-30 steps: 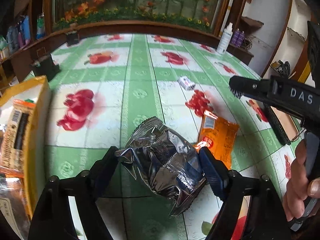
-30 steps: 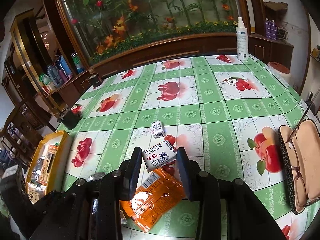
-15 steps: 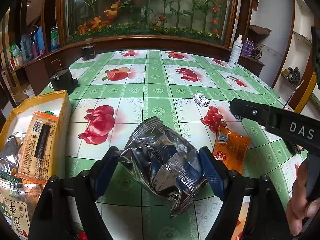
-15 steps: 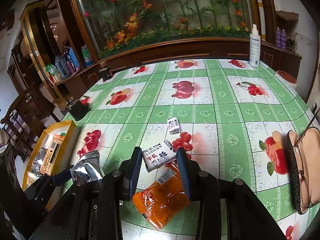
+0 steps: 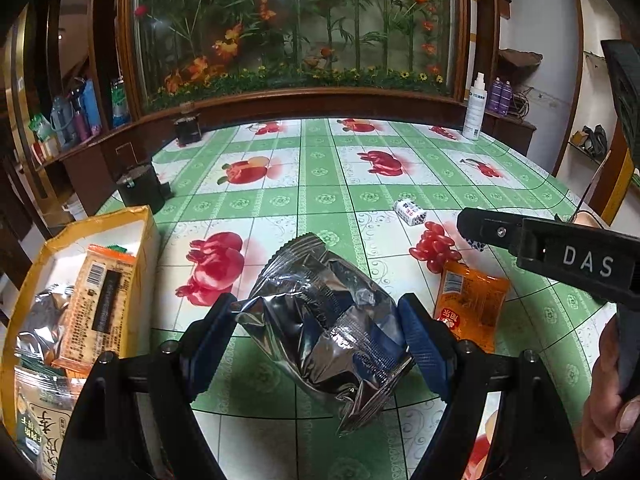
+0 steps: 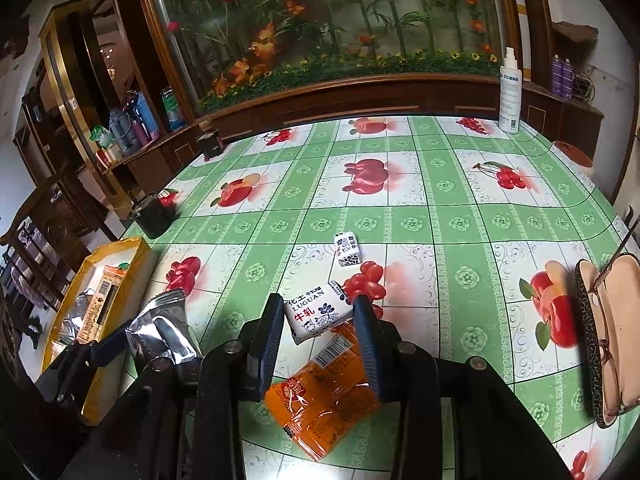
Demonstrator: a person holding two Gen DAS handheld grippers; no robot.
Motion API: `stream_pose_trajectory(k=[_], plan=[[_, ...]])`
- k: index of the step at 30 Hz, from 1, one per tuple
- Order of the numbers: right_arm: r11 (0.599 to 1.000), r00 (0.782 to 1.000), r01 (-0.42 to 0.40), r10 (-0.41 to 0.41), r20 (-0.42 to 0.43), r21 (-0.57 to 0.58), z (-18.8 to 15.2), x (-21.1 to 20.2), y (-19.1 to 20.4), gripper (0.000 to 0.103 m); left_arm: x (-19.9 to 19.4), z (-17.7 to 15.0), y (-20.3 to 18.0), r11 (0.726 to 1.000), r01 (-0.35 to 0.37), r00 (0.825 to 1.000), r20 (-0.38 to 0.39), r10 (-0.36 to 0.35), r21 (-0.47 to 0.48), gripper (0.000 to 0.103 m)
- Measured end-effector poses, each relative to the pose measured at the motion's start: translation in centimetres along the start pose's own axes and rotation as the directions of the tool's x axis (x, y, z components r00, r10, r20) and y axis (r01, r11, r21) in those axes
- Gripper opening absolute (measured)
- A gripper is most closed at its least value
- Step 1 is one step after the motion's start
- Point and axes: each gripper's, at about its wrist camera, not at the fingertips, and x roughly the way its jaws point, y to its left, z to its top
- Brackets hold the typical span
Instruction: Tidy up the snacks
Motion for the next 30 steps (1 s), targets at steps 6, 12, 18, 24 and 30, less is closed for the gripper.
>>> stream_pose_trajectory(k=[6,12,18,24,30], plan=[[1.000,1.000,-0.001,0.001,-0.001,-0.001,0.0,0.0,0.0,0.039,-0.3,0.1,-0.3,1.000,-0.022,1.000,0.023,0.021,0.017,0.081],[1.000,1.000,0.001,-0.001,0.000,0.001,0.0,0.0,0.0,0.039,-0.7,0.1,-0.4,0.999,-0.036,0.998,0.043,0.035,0.024,0.081],[1.000,1.000,0.002,-0.002,-0.002,-0.001,0.0,0.1,0.0,0.039,-1.0,0.0,-0.5,0.998,-0.047,0.997,0.056,0.045,0.032,0.081],[1.000,1.000,0.002,-0.002,0.000,0.000,0.0,0.1,-0.1,0.039,-1.2,0.2,-0.3,0.998,-0.053,0.997,0.066,0.051,0.035,0.081],[1.000,1.000,0.000,0.000,0.013,0.012,0.1,0.0,-0.4,0.039,-2.1,0.9,0.5,1.000,-0.010,0.997,0.070,0.010,-0.004,0.081]])
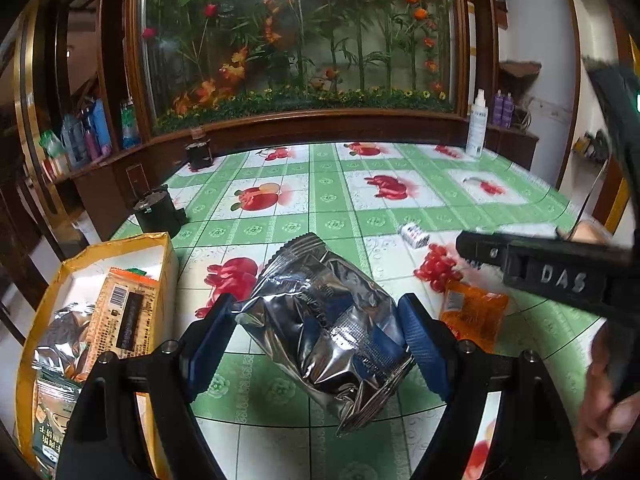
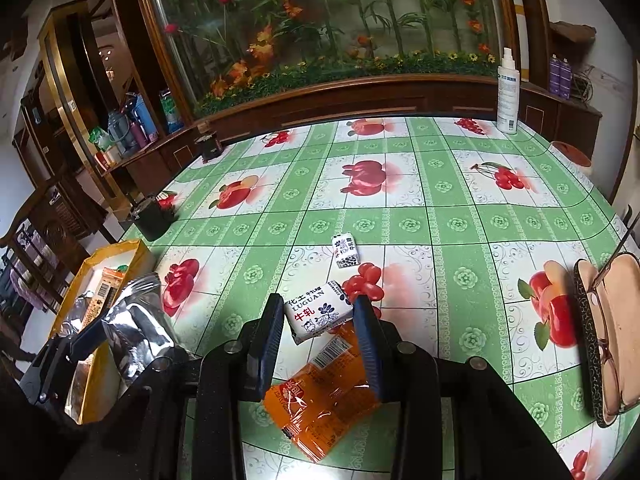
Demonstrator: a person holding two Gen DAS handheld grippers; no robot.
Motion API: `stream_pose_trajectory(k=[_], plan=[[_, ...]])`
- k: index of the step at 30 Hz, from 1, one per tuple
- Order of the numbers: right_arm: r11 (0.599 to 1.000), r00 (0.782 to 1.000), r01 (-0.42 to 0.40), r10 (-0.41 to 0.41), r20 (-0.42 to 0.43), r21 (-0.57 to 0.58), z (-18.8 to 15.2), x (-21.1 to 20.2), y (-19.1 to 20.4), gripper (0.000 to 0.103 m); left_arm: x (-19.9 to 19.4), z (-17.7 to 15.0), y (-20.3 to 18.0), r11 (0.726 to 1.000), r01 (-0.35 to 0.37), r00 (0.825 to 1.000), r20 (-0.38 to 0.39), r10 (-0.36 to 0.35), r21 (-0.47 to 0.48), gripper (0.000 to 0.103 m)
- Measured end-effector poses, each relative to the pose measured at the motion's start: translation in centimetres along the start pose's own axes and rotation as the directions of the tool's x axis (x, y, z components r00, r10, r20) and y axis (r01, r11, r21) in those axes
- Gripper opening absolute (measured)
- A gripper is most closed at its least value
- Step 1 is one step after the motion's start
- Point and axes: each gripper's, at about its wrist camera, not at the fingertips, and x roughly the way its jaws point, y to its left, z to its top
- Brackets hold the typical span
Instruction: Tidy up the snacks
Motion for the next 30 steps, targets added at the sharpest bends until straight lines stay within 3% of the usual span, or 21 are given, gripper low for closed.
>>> stream_pose_trajectory(k=[4,9,12,16,18,20,24,30], plan=[[1.000,1.000,-0.002,0.002,0.020,0.002,0.1,-0.5,0.3,0.039,-1.8,1.7,2.7,0.995,0.054,0.998,0.021,-0.052,-0.083,0.081],[0.999,0.999,-0.027,0.029,0.041,-0.045,-0.2,-1.2,3.4,0.039,-4.2,3.4,8.8,0.982,0.020,0.998,0.064,-0.008,-0.190,0.081],[0.990,0.995,-0.098,0.100,0.016,-0.101,-1.1,-1.2,7.1,0.039,-5.0,3.5,13.8,0.962,-0.021,0.997,0.066,0.040,-0.272,0.081],[0.958,0.979,-0.206,0.203,-0.035,-0.200,-3.2,-1.0,13.7,0.039,-3.6,2.5,19.6,0.936,-0.095,0.995,-0.014,0.096,-0.339,0.081],[0.924,0.955,-0.296,0.281,-0.094,-0.240,-4.7,-0.5,17.7,0.039,-2.0,1.5,22.3,0.912,-0.147,0.989,-0.089,0.122,-0.382,0.081],[0.897,0.935,-0.351,0.323,-0.144,-0.268,-6.0,0.2,20.8,0.040,-0.8,0.7,23.8,0.897,-0.169,0.983,-0.136,0.123,-0.408,0.081],[0.862,0.919,-0.391,0.346,-0.190,-0.322,-8.0,1.3,24.4,0.040,-0.1,0.1,24.7,0.884,-0.215,0.972,-0.175,0.155,-0.416,0.081],[0.862,0.913,-0.405,0.367,-0.176,-0.305,-8.5,2.5,24.4,0.040,0.1,-0.3,24.3,0.885,-0.248,0.964,-0.192,0.185,-0.394,0.082]])
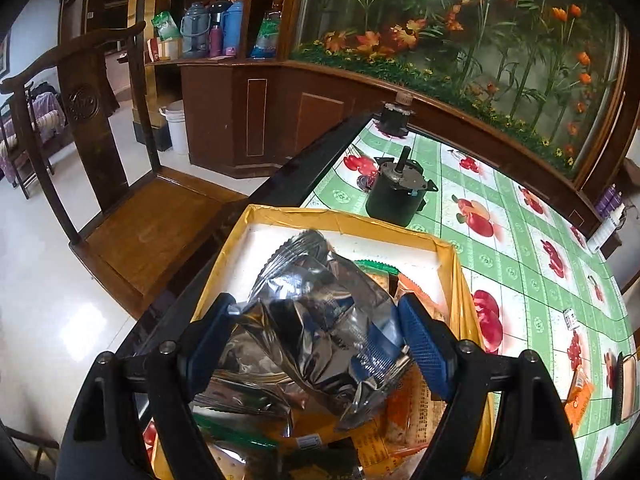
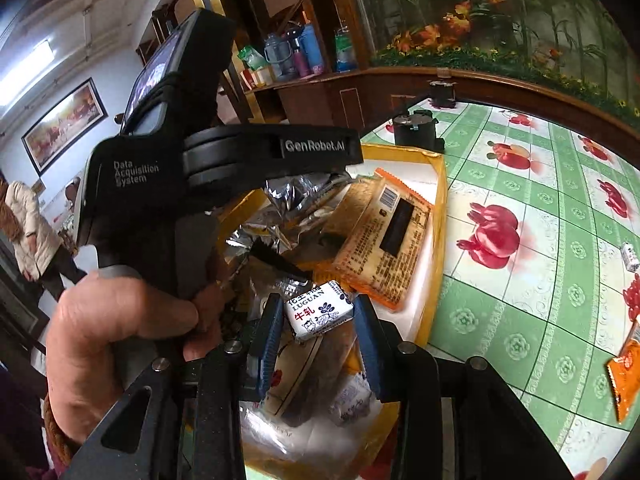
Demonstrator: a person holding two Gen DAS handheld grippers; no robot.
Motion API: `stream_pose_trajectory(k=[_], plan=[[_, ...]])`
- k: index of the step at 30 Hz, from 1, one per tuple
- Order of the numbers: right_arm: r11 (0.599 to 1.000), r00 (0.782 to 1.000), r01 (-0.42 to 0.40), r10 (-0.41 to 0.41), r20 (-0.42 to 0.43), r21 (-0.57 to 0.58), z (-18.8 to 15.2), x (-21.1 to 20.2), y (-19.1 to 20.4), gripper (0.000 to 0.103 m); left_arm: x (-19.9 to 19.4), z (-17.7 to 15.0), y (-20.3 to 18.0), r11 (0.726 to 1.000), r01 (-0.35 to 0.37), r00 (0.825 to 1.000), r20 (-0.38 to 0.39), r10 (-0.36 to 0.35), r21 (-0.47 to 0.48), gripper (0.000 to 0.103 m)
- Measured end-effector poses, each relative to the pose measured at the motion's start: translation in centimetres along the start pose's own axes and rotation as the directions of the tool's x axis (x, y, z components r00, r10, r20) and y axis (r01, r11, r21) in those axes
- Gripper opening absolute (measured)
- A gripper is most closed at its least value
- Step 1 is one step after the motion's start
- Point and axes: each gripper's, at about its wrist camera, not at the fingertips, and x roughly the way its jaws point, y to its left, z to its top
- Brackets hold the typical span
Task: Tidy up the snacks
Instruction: 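Lower both items into the white tray and open both grippers, then move both grippers back over the table toward the orange packet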
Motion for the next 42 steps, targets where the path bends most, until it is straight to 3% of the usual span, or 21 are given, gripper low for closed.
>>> stream_pose_trajectory(k=[6,13,19,22,26,29,33,35,38,42], plan=[[0.997,0.999,-0.046,0.047,-0.026,0.062,0.3,0.6,-1.9,0.041,-0.1,0.3,0.5,0.999,0.004,1.000,0.026,-0.003,-0.039,0.083],[0.993,0.996,-0.042,0.032,0.088,0.112,1.4,-2.9,-3.8,0.051,-1.2,0.3,0.5,0.997,0.043,0.996,0.079,-0.038,-0.061,0.083],[0.972,0.989,0.054,-0.084,0.125,0.227,2.2,-6.5,-9.9,0.051,-2.8,0.2,-0.6,0.991,0.129,0.983,0.139,-0.123,-0.038,0.083],[0.941,0.982,0.115,-0.156,0.108,0.318,1.5,-8.7,-14.7,0.051,-4.2,-0.1,-2.3,0.986,0.168,0.971,0.169,-0.167,0.004,0.083],[0.884,0.959,0.233,-0.279,0.058,0.405,-0.9,-11.2,-21.0,0.051,-6.2,-1.0,-6.5,0.971,0.201,0.962,0.159,-0.220,0.127,0.086],[0.810,0.933,0.313,-0.360,0.000,0.495,-2.5,-12.6,-25.4,0.051,-7.2,-2.4,-10.4,0.940,0.253,0.954,0.104,-0.281,0.228,0.091],[0.674,0.936,0.303,-0.343,-0.077,0.673,-4.3,-13.4,-29.9,0.051,-7.6,-5.1,-15.8,0.875,0.362,0.927,-0.021,-0.375,0.323,0.091],[0.641,0.938,0.297,-0.334,-0.091,0.708,-4.9,-13.7,-30.8,0.051,-7.3,-6.7,-18.3,0.835,0.416,0.907,-0.103,-0.408,0.360,0.091],[0.610,0.921,0.329,-0.378,-0.100,0.721,-5.1,-15.0,-31.2,0.051,-6.1,-9.3,-22.5,0.774,0.478,0.879,-0.230,-0.418,0.416,0.091],[0.584,0.891,0.356,-0.447,-0.077,0.729,-5.0,-16.9,-31.3,0.051,-3.9,-12.2,-27.4,0.722,0.452,0.892,-0.283,-0.352,0.524,0.091]])
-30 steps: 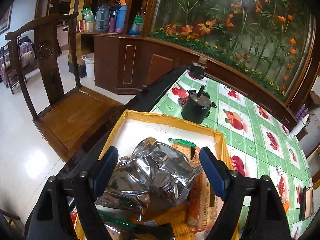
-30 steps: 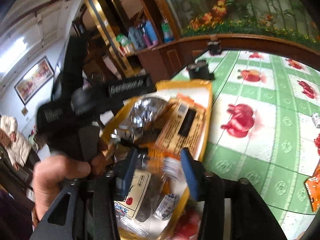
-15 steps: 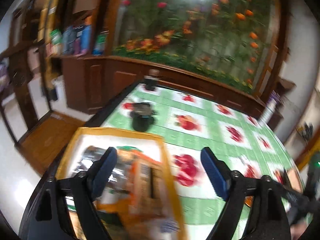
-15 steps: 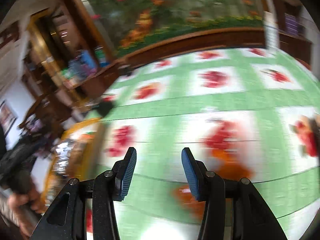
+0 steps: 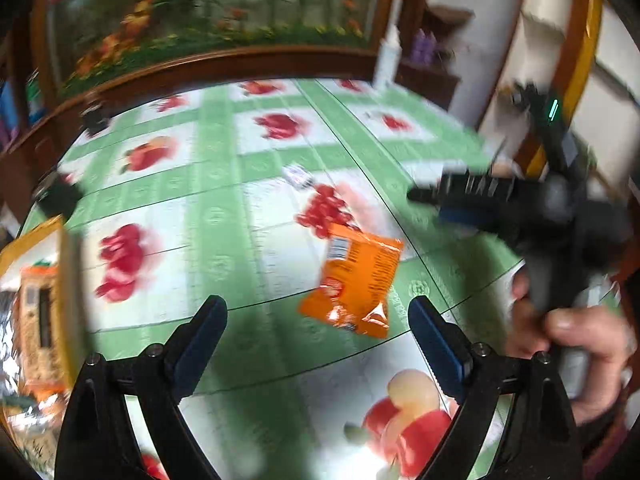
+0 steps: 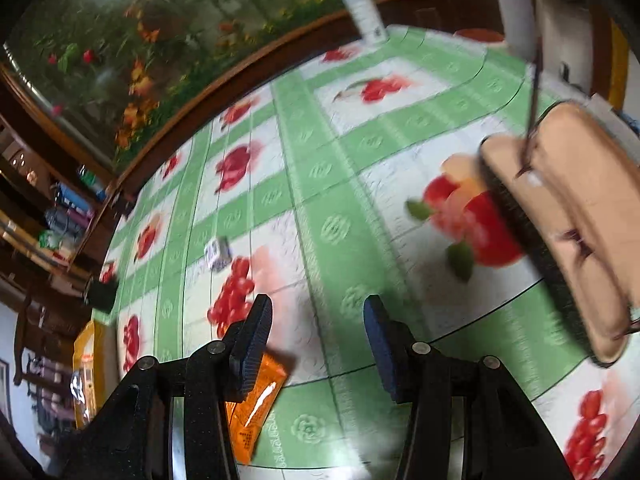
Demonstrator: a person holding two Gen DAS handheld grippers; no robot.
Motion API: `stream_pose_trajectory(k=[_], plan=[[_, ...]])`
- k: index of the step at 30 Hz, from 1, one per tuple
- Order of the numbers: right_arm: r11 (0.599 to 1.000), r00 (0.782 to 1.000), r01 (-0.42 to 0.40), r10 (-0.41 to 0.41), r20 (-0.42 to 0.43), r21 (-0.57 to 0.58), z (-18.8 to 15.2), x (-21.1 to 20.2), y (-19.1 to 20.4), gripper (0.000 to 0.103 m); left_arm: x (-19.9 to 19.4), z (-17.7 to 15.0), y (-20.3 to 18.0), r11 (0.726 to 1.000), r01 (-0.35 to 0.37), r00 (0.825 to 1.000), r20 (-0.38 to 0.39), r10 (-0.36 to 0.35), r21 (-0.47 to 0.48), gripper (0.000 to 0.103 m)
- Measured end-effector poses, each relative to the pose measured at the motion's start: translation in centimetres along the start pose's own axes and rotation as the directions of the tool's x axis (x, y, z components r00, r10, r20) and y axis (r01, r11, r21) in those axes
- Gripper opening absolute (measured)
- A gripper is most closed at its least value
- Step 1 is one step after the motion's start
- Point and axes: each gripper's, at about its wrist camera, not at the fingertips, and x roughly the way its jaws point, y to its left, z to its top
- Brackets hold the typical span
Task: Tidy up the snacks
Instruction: 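Move both grippers back over the table toward the orange packet, then grasp the orange packet with the left gripper while the right grasps the small milk carton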
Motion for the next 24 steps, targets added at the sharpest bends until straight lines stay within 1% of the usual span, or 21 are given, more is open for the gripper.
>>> stream_pose_trajectory(k=[3,5,7,8,11,12,13,14,15,17,19,20,22,24], plan=[[1.000,1.000,-0.003,0.003,0.006,0.025,0.2,-0.3,-0.7,0.054,2.5,0.1,-2.0,0.998,-0.026,0.999,-0.044,0.029,0.065,0.091],[1.000,1.000,-0.007,0.007,0.001,0.028,0.2,-0.2,-0.7,0.054,3.4,0.2,-2.6,0.995,-0.038,0.998,-0.043,0.042,0.093,0.091],[1.000,1.000,-0.009,0.009,0.002,0.027,0.2,-0.4,-0.6,0.054,4.6,0.3,-3.0,0.995,-0.019,0.997,-0.070,0.026,0.100,0.091],[0.999,1.000,-0.015,0.015,0.003,0.028,0.2,-0.5,-0.6,0.054,4.5,0.2,-3.0,0.994,-0.012,0.997,-0.077,0.020,0.107,0.091],[1.000,1.000,-0.015,0.014,0.012,0.021,0.2,-0.7,-0.4,0.054,5.8,-0.1,-3.1,0.993,-0.035,0.995,-0.086,0.045,0.112,0.090],[1.000,1.000,-0.013,0.013,0.014,0.019,0.2,-0.6,-0.3,0.054,6.1,-0.3,-2.8,0.995,-0.040,0.995,-0.092,0.048,0.095,0.079],[1.000,1.000,-0.014,0.014,0.015,0.019,0.1,-0.6,-0.3,0.054,5.9,-0.3,-2.7,0.995,-0.044,0.996,-0.067,0.050,0.089,0.067],[1.000,1.000,-0.016,0.016,0.015,0.017,0.1,-0.7,-0.2,0.054,5.7,-0.3,-2.4,0.995,-0.057,0.997,-0.049,0.061,0.087,0.061],[1.000,1.000,-0.015,0.015,0.015,0.013,0.1,-0.6,-0.1,0.054,5.5,-0.2,-2.0,0.995,-0.062,0.997,-0.048,0.066,0.082,0.052],[1.000,1.000,-0.012,0.012,0.019,-0.003,0.0,-0.6,0.2,0.054,5.3,-0.3,-1.1,0.997,-0.059,0.997,-0.044,0.061,0.053,0.048],[1.000,1.000,-0.010,0.011,0.027,-0.022,0.0,-0.7,0.5,0.054,4.9,-0.6,-0.3,0.995,-0.090,0.995,-0.038,0.092,0.037,0.047],[1.000,0.999,-0.013,0.013,0.029,-0.026,-0.1,-0.7,0.6,0.054,4.6,-0.8,0.6,0.995,-0.100,0.994,-0.040,0.100,0.012,0.047],[0.999,0.999,-0.022,0.023,0.034,-0.046,-0.1,-0.7,0.9,0.054,4.2,-0.9,2.5,0.992,-0.114,0.993,-0.041,0.112,-0.058,0.047],[0.996,0.998,-0.047,0.049,0.028,-0.079,-0.3,-0.3,1.6,0.054,3.9,-1.1,4.9,0.972,-0.180,0.984,-0.035,0.177,-0.151,0.047]])
